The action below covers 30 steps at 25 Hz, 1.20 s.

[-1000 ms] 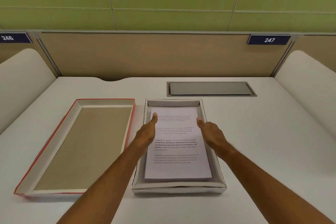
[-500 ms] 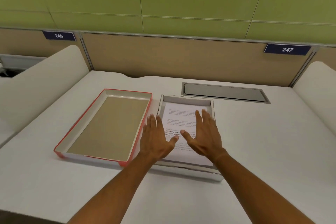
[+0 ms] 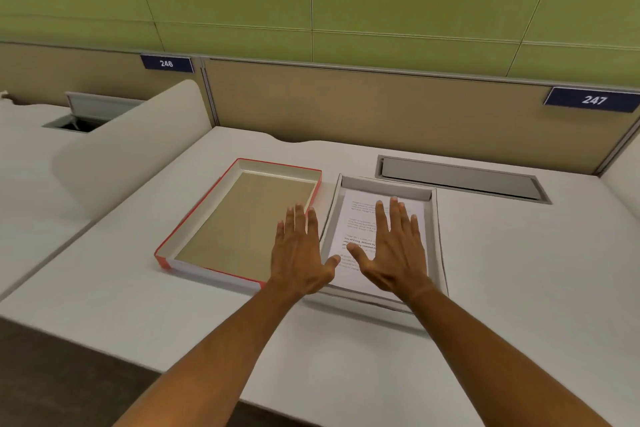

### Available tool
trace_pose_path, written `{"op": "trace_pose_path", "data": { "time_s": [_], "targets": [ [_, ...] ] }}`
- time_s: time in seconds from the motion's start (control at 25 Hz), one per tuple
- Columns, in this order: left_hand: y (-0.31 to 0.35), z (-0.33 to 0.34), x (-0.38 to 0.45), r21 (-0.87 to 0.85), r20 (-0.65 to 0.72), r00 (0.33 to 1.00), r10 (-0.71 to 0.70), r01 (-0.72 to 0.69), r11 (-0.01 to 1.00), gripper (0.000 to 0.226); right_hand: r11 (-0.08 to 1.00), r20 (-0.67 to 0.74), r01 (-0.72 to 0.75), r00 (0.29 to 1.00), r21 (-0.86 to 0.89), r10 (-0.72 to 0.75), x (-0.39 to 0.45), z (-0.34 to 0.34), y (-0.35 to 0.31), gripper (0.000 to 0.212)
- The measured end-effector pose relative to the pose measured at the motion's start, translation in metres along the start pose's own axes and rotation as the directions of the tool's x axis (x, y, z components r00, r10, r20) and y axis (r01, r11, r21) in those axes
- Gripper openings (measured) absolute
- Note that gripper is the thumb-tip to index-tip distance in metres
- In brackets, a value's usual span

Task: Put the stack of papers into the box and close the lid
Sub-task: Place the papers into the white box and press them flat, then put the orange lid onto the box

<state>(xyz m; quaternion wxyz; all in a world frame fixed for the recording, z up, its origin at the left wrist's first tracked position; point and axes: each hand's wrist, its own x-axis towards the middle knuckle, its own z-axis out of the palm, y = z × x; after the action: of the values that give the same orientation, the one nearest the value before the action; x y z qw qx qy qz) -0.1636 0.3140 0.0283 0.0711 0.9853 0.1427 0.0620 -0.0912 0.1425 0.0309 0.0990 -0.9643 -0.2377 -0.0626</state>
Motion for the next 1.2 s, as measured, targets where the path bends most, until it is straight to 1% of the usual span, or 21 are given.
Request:
{"op": "trace_pose_path", "data": {
  "time_s": [0.2,0.32,0.36,0.4,0.48,0.52,0.56,0.64,0.72,0.8,0.88,0.92,1.0,1.04,1.08,1.12,1.2],
  "targets": [
    [-0.032,0.004,0.019,-0.037,0.058,0.998,0.036,-0.034,0.999,0.100,0.999,0.007,-0.032,0.999,-0.039,0.033,0.014,0.013,-0.024,0.116],
    [-0.052,0.015,0.034,-0.066,0.125,0.991,0.039,-0.031,0.997,0.092,0.997,0.011,-0.071,0.997,-0.037,0.071,0.025,0.023,-0.036,0.116],
    [-0.058,0.018,0.039,-0.084,0.141,0.990,0.027,-0.016,0.996,0.084,0.996,0.018,-0.084,0.996,-0.042,0.085,0.028,0.026,-0.041,0.115],
    [-0.064,0.022,0.046,-0.103,0.138,0.990,0.018,-0.004,0.995,0.069,0.994,0.018,-0.099,0.995,-0.048,0.100,0.031,0.029,-0.046,0.114],
    [-0.074,0.030,0.057,-0.161,0.111,0.994,0.013,0.005,0.987,0.033,0.990,0.011,-0.128,0.992,-0.052,0.128,0.034,0.033,-0.052,0.109],
    [-0.077,0.032,0.062,-0.201,0.115,0.993,0.004,0.019,0.979,0.021,0.989,0.013,-0.141,0.990,-0.054,0.142,0.035,0.035,-0.054,0.107],
    [-0.078,0.034,0.065,-0.238,0.126,0.992,-0.013,0.043,0.970,0.017,0.987,0.016,-0.153,0.988,-0.052,0.154,0.035,0.037,-0.055,0.106],
    [-0.079,0.039,0.072,-0.267,0.147,0.988,-0.045,0.083,0.960,0.017,0.984,0.017,-0.175,0.984,-0.044,0.175,0.035,0.039,-0.057,0.107],
    [-0.076,0.042,0.077,-0.259,0.162,0.985,-0.058,0.099,0.961,0.019,0.982,0.012,-0.185,0.983,-0.032,0.185,0.034,0.039,-0.058,0.104],
    [-0.075,0.039,0.081,-0.261,0.187,0.980,-0.063,0.111,0.959,0.015,0.982,0.007,-0.190,0.982,-0.014,0.190,0.035,0.038,-0.059,0.102],
    [-0.076,0.026,0.087,-0.293,0.186,0.981,-0.061,0.114,0.949,0.014,0.980,0.002,-0.199,0.980,0.014,0.199,0.038,0.035,-0.059,0.101],
    [-0.077,0.014,0.091,-0.336,0.163,0.985,-0.054,0.107,0.936,0.017,0.977,0.000,-0.207,0.978,0.044,0.207,0.041,0.032,-0.059,0.100],
    [-0.083,-0.021,0.099,-0.474,0.054,0.997,-0.051,0.070,0.877,0.019,0.961,0.001,-0.226,0.973,0.160,0.229,0.047,0.026,-0.060,0.094],
    [-0.088,-0.042,0.104,-0.559,-0.008,0.998,-0.068,0.052,0.827,0.018,0.944,-0.004,-0.234,0.970,0.233,0.241,0.050,0.022,-0.062,0.090],
    [-0.093,-0.064,0.110,-0.657,-0.055,0.993,-0.104,0.042,0.753,0.015,0.920,-0.014,-0.239,0.967,0.310,0.255,0.053,0.020,-0.064,0.085],
    [-0.099,-0.086,0.115,-0.762,-0.072,0.986,-0.149,0.042,0.646,0.013,0.887,-0.024,-0.243,0.961,0.393,0.274,0.056,0.019,-0.066,0.079],
    [-0.112,-0.125,0.121,-0.930,-0.020,0.976,-0.215,0.061,0.363,0.012,0.763,0.002,-0.260,0.947,0.592,0.321,0.063,0.014,-0.071,0.064]
  ]
}}
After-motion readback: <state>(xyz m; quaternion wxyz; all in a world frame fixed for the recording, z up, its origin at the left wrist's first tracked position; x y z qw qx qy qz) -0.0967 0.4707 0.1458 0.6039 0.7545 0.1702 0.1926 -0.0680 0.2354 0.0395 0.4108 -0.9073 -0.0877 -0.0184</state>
